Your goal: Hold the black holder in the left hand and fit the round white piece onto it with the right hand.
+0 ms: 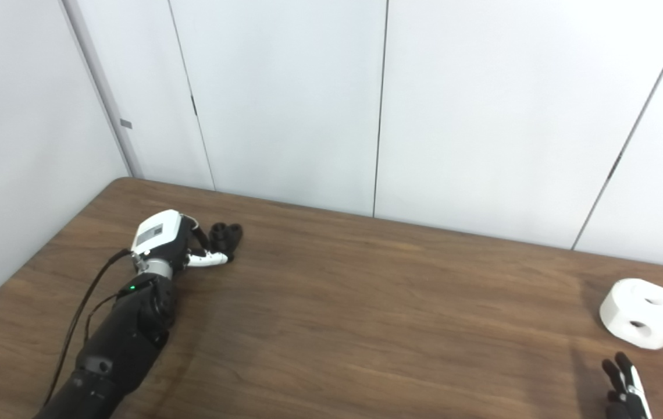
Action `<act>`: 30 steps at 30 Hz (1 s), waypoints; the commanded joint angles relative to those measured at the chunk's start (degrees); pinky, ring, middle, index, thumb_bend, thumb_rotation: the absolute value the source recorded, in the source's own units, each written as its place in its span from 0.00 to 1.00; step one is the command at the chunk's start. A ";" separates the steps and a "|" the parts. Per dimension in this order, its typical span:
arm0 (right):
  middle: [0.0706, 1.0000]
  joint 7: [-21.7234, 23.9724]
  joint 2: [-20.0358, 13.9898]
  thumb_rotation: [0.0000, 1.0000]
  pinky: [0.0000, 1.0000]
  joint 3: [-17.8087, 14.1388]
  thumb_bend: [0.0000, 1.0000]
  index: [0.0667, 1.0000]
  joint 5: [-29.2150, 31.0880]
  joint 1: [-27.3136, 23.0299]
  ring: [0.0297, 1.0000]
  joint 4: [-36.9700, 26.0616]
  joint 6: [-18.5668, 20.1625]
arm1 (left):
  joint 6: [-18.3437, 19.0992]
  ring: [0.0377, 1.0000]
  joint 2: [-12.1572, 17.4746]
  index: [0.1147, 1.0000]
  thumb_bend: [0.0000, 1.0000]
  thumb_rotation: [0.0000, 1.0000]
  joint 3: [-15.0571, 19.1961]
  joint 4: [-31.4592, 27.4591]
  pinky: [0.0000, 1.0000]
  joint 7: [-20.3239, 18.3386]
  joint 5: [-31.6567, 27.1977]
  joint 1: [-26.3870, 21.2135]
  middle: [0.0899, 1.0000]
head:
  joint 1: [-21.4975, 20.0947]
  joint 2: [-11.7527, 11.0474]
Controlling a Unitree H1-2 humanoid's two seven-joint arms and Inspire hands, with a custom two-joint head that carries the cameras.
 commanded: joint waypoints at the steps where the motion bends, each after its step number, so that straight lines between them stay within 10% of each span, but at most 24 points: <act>1: 0.95 -0.60 1.18 1.00 1.00 0.47 0.63 1.00 -0.30 1.87 1.00 0.68 1.66 | -0.32 0.86 0.97 0.42 0.52 0.05 -0.50 0.37 0.97 0.84 -0.61 -0.13 0.74 | 0.02 0.08; 13: 0.96 -0.42 1.25 1.00 1.00 0.52 0.62 1.00 0.36 1.80 1.00 0.41 1.94 | -0.44 0.87 1.75 0.42 0.52 0.05 -2.07 0.23 0.95 1.49 -4.14 -0.08 0.75 | -0.73 0.13; 30: 0.96 -0.97 1.31 1.00 1.00 1.30 0.56 1.00 -1.57 2.17 0.99 -0.72 1.27 | -4.28 0.90 0.54 0.42 0.52 0.05 -3.54 -17.06 0.93 -2.69 -9.79 8.23 0.78 | -3.57 1.24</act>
